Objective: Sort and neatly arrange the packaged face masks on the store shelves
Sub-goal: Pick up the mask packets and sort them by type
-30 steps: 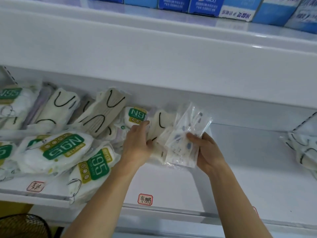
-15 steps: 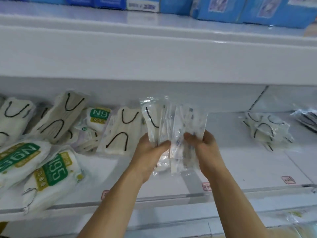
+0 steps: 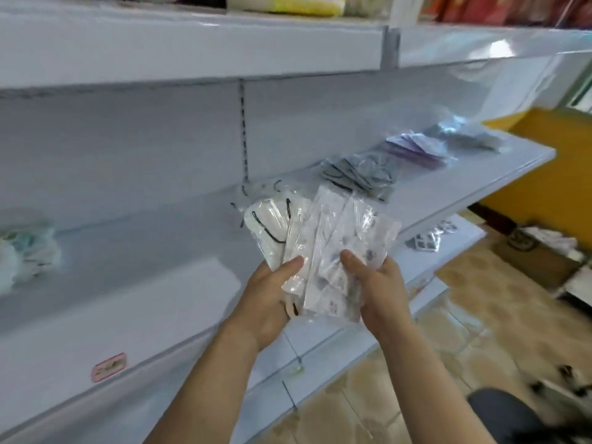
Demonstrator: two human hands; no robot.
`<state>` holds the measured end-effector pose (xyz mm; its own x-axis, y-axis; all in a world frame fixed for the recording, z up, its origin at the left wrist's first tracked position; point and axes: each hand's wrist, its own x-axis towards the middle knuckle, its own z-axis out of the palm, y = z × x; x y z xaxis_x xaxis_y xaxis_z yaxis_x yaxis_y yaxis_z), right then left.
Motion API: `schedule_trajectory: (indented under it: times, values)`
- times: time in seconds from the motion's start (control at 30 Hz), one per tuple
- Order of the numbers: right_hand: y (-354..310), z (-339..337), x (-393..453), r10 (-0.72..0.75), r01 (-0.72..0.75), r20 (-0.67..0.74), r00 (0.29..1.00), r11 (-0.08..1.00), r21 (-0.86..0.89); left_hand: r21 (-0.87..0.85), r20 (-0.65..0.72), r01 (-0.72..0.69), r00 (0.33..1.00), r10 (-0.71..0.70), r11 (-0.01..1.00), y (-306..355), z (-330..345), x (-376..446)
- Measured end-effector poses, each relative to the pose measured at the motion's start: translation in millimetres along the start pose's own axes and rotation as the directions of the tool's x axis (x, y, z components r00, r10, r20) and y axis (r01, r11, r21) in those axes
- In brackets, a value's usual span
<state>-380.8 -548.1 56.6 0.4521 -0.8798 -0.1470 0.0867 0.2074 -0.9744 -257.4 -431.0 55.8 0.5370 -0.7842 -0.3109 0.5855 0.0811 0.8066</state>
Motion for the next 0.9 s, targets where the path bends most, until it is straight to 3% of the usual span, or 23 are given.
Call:
schedule_trajectory:
  times: [0.17,0.33,0.47,0.57,0.8,0.9]
  values:
    - [-21,-118,30,-0.047,0.049,-0.195,0.98,0.999,0.006,0.157,0.147,0.013,0.988,-0.037,0.987,-61,107,46]
    - [-35,-198,59,-0.113,0.121,-0.287,0.951,0.993,0.008,0.267,0.24,-0.024,0.97,-0.042,0.963,-96,198,94]
    - [-39,-250,101,-0.146,0.18,-0.46,0.876,0.983,0.032,0.253,0.213,0.047,0.972,-0.103,0.966,-118,256,146]
    - [-51,-283,144,-0.173,0.214,-0.544,0.821,0.977,0.013,0.31,0.238,0.025,0.966,-0.104,0.95,-134,301,194]
    - [-109,-367,247,-0.18,0.234,-0.611,0.771,0.972,0.008,0.354,0.295,-0.05,0.954,-0.061,0.934,-141,427,292]
    - [-119,-396,285,-0.188,0.246,-0.617,0.765,0.969,0.01,0.315,0.274,-0.014,0.959,-0.077,0.949,-147,466,325]
